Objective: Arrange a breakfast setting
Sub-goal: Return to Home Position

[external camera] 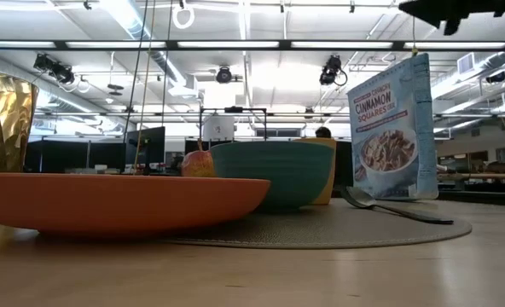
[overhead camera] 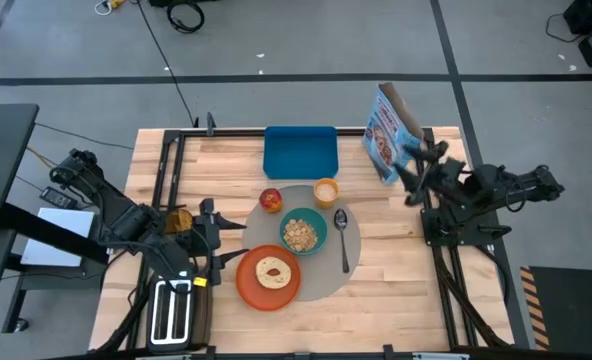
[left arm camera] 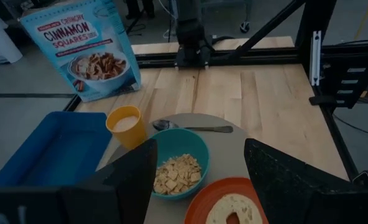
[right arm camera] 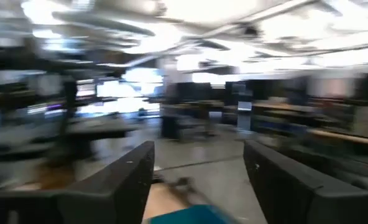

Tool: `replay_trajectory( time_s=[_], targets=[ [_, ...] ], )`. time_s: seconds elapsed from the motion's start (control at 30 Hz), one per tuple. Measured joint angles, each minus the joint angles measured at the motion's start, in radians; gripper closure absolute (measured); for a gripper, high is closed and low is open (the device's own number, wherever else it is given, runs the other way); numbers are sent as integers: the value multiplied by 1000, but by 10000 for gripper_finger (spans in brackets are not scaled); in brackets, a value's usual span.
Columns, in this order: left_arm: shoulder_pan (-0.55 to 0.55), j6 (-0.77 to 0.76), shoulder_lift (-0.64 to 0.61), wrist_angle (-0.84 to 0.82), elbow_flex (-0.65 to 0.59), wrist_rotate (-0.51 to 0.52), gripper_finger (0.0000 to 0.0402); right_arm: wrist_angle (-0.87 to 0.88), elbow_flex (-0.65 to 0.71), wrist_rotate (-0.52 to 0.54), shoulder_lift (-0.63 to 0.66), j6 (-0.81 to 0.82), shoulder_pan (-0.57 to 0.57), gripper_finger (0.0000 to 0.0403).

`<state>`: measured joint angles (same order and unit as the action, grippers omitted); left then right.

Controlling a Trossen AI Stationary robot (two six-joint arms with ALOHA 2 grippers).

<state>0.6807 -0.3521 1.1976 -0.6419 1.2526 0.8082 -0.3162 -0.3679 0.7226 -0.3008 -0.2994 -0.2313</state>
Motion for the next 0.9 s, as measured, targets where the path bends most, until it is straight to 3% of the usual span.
replay_trajectory(
  time_s=[0.27,0.47,0.63,0.9],
  targets=[
    [0,-2,-1,-5,-13,0,197,184,0,-320,0,151,-98,221],
    [-11,-26,-24,4,-134,0,275,331,1,-392,36,199,-139,297],
    [-24,-28,-104,118,-277,-1,337,468,2,-506,95,248,-158,385],
    [-87,97,-315,489,-585,-50,395,467,132,-544,198,306,-176,388]
  ],
)
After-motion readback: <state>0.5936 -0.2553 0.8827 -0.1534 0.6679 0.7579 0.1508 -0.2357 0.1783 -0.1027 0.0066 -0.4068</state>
